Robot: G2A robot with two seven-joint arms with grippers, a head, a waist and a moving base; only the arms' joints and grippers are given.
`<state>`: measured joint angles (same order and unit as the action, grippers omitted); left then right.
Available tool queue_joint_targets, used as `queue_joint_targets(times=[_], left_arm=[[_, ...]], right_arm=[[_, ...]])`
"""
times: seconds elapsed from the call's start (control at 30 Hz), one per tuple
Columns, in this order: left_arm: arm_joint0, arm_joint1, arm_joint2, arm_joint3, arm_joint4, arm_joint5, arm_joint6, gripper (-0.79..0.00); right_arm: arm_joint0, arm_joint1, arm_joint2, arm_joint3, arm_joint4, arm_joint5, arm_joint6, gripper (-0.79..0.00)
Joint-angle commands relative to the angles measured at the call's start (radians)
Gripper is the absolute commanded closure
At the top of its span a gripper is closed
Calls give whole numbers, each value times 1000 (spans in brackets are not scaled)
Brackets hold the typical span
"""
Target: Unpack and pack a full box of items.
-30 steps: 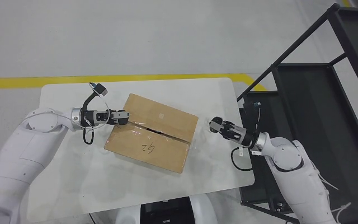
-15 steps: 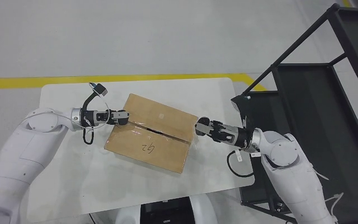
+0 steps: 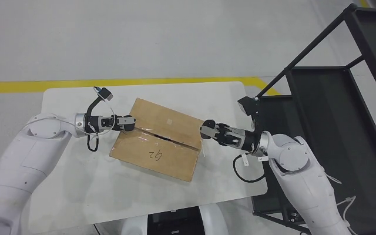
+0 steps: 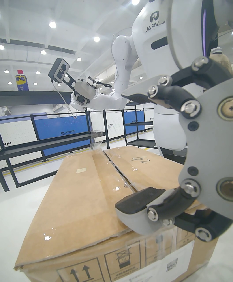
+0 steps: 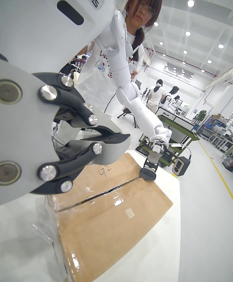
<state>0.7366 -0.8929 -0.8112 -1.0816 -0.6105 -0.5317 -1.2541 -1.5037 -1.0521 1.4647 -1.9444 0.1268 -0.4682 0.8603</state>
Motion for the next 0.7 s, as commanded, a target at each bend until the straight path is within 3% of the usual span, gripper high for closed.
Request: queue_joint_targets(times=[0.0, 0.37, 0.67], left_arm=[[0, 0, 0, 0, 0, 0, 0, -785], [0, 0, 0, 0, 0, 0, 0, -785], [0, 0, 0, 0, 0, 0, 0, -785]], right_arm=[[0, 0, 0, 0, 0, 0, 0, 0], [0, -2, -9, -14, -1, 9, -20, 0], [113, -25, -174, -40, 37, 34, -117, 0]])
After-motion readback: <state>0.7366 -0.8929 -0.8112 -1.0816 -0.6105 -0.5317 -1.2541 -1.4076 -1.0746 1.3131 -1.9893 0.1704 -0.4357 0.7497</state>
